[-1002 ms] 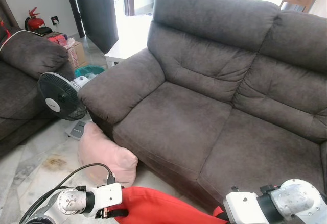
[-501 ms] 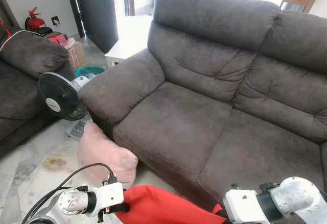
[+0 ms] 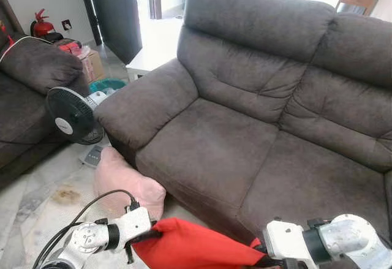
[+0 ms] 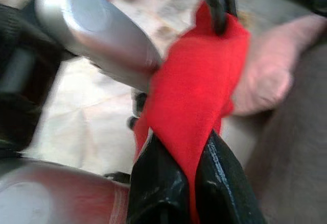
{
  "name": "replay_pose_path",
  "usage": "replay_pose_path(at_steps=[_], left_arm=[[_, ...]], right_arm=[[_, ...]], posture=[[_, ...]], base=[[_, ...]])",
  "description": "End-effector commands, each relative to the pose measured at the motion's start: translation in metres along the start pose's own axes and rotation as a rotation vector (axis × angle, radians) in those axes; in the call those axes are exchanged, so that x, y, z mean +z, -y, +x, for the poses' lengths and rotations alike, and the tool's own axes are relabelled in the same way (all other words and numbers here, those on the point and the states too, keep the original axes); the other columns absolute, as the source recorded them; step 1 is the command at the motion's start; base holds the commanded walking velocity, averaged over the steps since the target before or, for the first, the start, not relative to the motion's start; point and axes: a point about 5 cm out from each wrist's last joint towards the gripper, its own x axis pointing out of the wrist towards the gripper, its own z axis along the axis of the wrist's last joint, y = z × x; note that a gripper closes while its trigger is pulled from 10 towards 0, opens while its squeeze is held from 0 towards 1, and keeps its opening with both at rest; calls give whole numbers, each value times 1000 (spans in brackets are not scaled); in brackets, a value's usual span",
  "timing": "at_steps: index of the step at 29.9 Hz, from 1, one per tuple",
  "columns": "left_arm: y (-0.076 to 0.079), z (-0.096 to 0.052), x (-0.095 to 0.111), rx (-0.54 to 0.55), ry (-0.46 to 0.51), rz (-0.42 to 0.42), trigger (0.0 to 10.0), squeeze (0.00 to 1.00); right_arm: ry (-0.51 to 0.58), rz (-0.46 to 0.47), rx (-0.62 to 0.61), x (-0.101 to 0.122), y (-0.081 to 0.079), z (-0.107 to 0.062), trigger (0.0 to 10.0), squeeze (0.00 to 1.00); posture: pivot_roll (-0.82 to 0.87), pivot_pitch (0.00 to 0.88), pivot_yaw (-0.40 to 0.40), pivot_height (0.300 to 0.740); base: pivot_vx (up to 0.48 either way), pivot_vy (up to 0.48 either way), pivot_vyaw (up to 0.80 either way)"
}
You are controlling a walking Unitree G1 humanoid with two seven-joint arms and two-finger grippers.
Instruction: Move the pillow to the sofa from floor
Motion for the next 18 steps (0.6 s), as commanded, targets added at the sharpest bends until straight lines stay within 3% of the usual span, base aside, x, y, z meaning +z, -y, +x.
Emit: replay_pose_path(at_steps=[1,4,8,9,10,11,14,15,16,18], left_arm=[[-2,1,5,24,37,-18,0,0],[-2,3,10,44,83,-55,0,0],[-4,3,11,79,87,-56,0,0],[-7,3,11,105,89,-76,1961,0],[-9,3,11,112,92,-87,1961,0],[-10,2,12,116,93,-89,10000,0],[-15,-1,18,99,119,-98,10000,0],[-15,-2,20,85,130,-101,10000,188],[-15,-3,21,73,140,-107,10000,1000],[-17,-7,24,40,150,-123,10000,1000]], right_arm=[[14,-70,-67,8,11,-2,10000,0],[45,-39,-136,6,20,1,10000,0],[100,-21,-106,10,15,3,10000,0],[100,-25,-108,10,16,3,10000,0],[98,-27,-109,10,16,3,10000,0],[94,-31,-110,9,16,3,10000,0],[76,-32,-106,4,16,1,10000,0],[79,-31,-101,5,15,1,10000,0],[82,-30,-97,5,15,1,10000,0],[84,-29,-87,6,14,1,10000,0]], posture=[[60,11,-64,740],[63,12,-62,740],[66,15,-62,740],[66,15,-62,740],[66,15,-62,740],[66,15,-62,740],[65,16,-60,740],[65,16,-60,740],[65,16,-60,740],[65,18,-62,740]], base=[[0,0,0],[0,0,0],[0,0,0],[0,0,0],[0,0,0],[0,0,0],[0,0,0],[0,0,0],[0,0,0],[0,0,0]])
